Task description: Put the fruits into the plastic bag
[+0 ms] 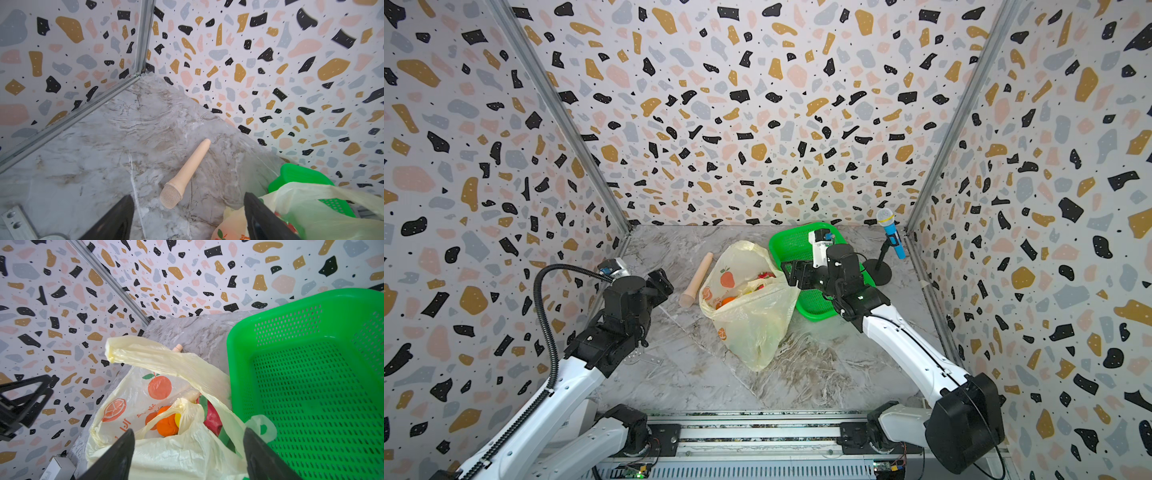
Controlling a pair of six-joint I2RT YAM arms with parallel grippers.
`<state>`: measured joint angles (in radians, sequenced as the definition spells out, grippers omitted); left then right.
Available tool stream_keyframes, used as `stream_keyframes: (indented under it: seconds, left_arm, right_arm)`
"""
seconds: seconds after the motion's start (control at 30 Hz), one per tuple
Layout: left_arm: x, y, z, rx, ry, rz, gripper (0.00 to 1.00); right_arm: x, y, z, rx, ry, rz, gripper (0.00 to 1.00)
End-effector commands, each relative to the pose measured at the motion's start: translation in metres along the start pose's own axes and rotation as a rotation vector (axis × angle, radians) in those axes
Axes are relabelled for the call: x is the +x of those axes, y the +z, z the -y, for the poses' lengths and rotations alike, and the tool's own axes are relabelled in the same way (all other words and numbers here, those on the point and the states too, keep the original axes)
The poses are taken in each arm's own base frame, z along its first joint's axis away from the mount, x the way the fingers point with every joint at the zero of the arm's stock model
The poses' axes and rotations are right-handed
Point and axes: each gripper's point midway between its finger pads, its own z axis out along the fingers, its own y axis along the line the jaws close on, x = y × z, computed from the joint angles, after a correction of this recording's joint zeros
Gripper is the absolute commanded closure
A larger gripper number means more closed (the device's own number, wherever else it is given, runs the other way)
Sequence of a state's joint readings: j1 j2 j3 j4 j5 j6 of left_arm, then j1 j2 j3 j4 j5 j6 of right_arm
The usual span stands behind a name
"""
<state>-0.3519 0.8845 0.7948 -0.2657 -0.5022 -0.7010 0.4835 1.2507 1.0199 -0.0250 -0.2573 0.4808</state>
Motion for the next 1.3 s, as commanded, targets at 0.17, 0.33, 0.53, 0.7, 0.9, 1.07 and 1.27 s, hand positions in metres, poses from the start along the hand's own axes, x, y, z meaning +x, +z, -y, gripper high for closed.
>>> stream_keyframes:
  seconds: [0.17, 0.33, 0.53, 0.7, 0.9, 1.07, 1.27]
  left_arm:
    - [0.033, 0.019, -0.005, 0.020, -0.005, -0.108, 0.17]
    - [0.022, 0.037, -0.043, -0.157, 0.112, -0.081, 0.15]
    - [-0.007, 0.044, -0.124, -0.558, 0.177, 0.036, 0.09]
    - [-0.008, 0.046, -0.159, -0.741, 0.135, 0.216, 0.01]
    - [0.003, 0.052, -0.179, -0.889, 0.268, 0.253, 0.00]
    - [0.027, 0.073, -0.183, -0.866, 0.293, 0.197, 0.01]
    - [0.036, 0.085, -0.181, -0.830, 0.301, 0.186, 0.00]
  right_arm:
    - [-0.020, -0.022, 0.027, 0.119, 0.028, 0.083, 0.18]
    - [-0.014, -0.058, 0.118, 0.328, 0.222, 0.160, 0.17]
    - [0.017, -0.097, 0.206, 0.675, 0.246, 0.257, 0.16]
    - [0.034, -0.115, 0.246, 0.849, 0.257, 0.467, 0.01]
    - [0.032, -0.119, 0.254, 1.027, -0.055, 0.434, 0.01]
    - [0.047, -0.111, 0.240, 0.952, -0.283, 0.452, 0.01]
    - [0.073, -0.083, 0.225, 0.779, -0.405, 0.381, 0.01]
